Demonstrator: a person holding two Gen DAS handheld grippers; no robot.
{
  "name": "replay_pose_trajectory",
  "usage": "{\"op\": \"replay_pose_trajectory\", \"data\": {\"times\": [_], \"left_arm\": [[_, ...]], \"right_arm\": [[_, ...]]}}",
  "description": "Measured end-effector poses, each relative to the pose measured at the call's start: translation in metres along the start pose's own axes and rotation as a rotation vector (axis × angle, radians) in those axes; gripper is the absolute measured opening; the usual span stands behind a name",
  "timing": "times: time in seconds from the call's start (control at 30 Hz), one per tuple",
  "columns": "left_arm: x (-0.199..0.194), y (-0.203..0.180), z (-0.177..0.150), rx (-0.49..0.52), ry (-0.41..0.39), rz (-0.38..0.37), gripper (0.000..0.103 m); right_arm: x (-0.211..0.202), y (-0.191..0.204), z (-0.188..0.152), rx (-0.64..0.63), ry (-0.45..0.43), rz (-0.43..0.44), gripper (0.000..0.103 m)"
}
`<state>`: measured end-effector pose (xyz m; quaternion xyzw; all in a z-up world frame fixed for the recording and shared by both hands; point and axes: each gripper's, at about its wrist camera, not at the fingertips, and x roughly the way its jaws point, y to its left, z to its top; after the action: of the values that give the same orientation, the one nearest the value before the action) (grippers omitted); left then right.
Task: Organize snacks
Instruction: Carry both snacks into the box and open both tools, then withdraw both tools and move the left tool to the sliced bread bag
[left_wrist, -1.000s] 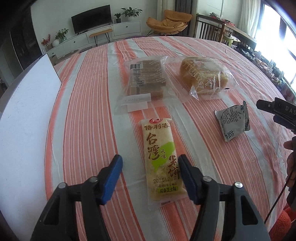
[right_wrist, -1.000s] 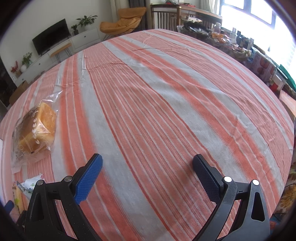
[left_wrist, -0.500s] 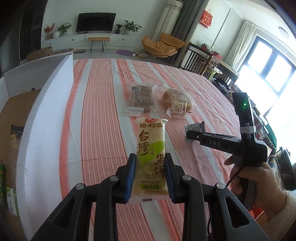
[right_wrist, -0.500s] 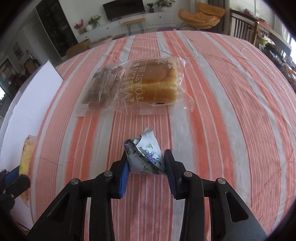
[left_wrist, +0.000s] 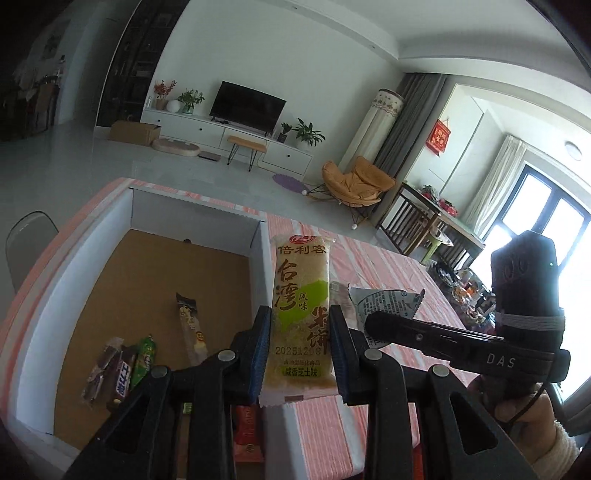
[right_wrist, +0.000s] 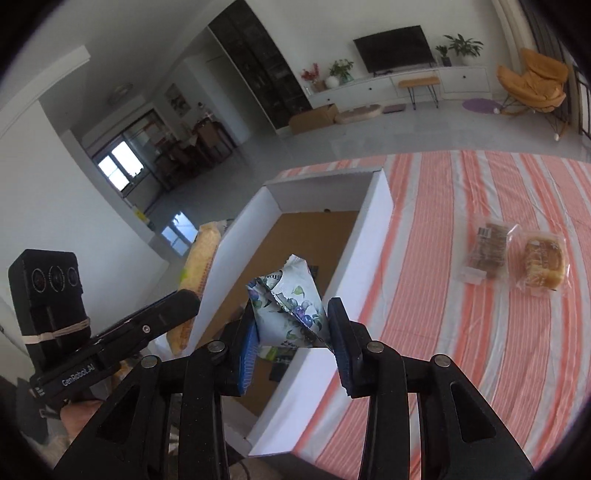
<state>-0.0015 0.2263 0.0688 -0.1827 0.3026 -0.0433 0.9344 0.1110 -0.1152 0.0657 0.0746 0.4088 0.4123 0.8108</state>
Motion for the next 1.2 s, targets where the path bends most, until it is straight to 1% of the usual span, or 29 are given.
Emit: {"op": "replay_pose_trajectory", "data": {"times": [0.03,0.07,0.1,0.13,0.17,0.23,0.27,0.33,0.4,0.47,0.5,0.53,0.57,0.63,0.67,0.7,0.73,0.77,0.8,0.83,0.9,1.0,1.07,1.13,1.2], "left_arm": [[0.001,0.013,-0.001,0.01,0.014,0.099,0.034],[0.005,0.027,-0.005,0.009,0.039,0.179,0.05],[0.008,0.04,-0.008,-0.007,0.063,0.229,0.064],[0.015,0.055,-0.015,-0.037,0.089,0.269,0.086],[0.017,0.065,-0.022,-0.065,0.105,0.294,0.09],[0.025,0.076,-0.035,-0.094,0.134,0.329,0.09],[0.03,0.074,-0.043,-0.093,0.146,0.339,0.09],[0.042,0.065,-0.053,-0.086,0.163,0.331,0.09],[0.056,0.04,-0.057,-0.067,0.175,0.263,0.09],[0.063,0.0,-0.065,-0.015,0.183,0.162,0.091],[0.069,-0.021,-0.068,0.02,0.19,0.112,0.091],[0.075,-0.044,-0.07,0.056,0.202,0.066,0.092],[0.085,-0.067,-0.075,0.097,0.222,0.019,0.095],[0.104,-0.11,-0.087,0.17,0.275,-0.066,0.1],[0.116,-0.129,-0.095,0.196,0.303,-0.106,0.1],[0.13,-0.145,-0.104,0.218,0.318,-0.135,0.1],[0.146,-0.158,-0.112,0.239,0.322,-0.144,0.1],[0.163,-0.169,-0.118,0.258,0.325,-0.13,0.1],[0.181,-0.177,-0.123,0.268,0.33,-0.108,0.1],[0.2,-0.181,-0.127,0.27,0.333,-0.089,0.1],[0.235,-0.185,-0.131,0.254,0.345,-0.04,0.1],[0.28,-0.181,-0.131,0.228,0.351,0.033,0.099],[0.3,-0.178,-0.134,0.257,0.343,0.083,0.099],[0.319,-0.178,-0.137,0.292,0.358,0.12,0.099],[0.324,-0.181,-0.14,0.335,0.35,0.156,0.1]], "right_arm": [[0.014,0.015,0.0,-0.014,0.019,0.02,0.042],[0.026,0.024,-0.002,-0.023,0.029,0.026,0.044],[0.036,0.031,-0.004,-0.03,0.037,0.028,0.065],[0.042,0.035,-0.006,-0.036,0.043,0.024,0.079],[0.045,0.034,-0.009,-0.039,0.038,0.018,0.078],[0.043,0.025,-0.017,-0.046,0.024,-0.013,0.077],[0.039,0.014,-0.022,-0.044,0.019,-0.051,0.077],[0.027,-0.018,-0.036,-0.033,-0.005,-0.175,0.077],[0.016,-0.058,-0.052,-0.019,-0.039,-0.338,0.079],[0.01,-0.106,-0.072,0.01,-0.055,-0.529,0.079],[0.007,-0.133,-0.085,0.036,-0.052,-0.619,0.079],[0.003,-0.158,-0.098,0.078,-0.04,-0.686,0.079],[-0.002,-0.182,-0.109,0.138,-0.028,-0.744,0.079],[-0.019,-0.223,-0.13,0.265,-0.035,-0.815,0.079],[-0.029,-0.234,-0.14,0.312,-0.048,-0.835,0.079],[-0.037,-0.247,-0.148,0.397,-0.058,-0.843,0.079],[-0.054,-0.25,-0.152,0.471,-0.093,-0.822,0.079],[-0.064,-0.25,-0.152,0.492,-0.141,-0.807,0.079],[-0.07,-0.249,-0.152,0.495,-0.169,-0.822,0.079],[-0.07,-0.249,-0.152,0.498,-0.175,-0.849,0.079],[-0.065,-0.258,-0.152,0.53,-0.143,-0.861,0.079],[-0.064,-0.261,-0.15,0.551,-0.141,-0.914,0.079],[-0.059,-0.261,-0.149,0.54,-0.127,-0.935,0.081],[-0.053,-0.258,-0.15,0.52,-0.101,-0.957,0.085],[-0.047,-0.257,-0.151,0.5,-0.072,-0.985,0.086]]}}
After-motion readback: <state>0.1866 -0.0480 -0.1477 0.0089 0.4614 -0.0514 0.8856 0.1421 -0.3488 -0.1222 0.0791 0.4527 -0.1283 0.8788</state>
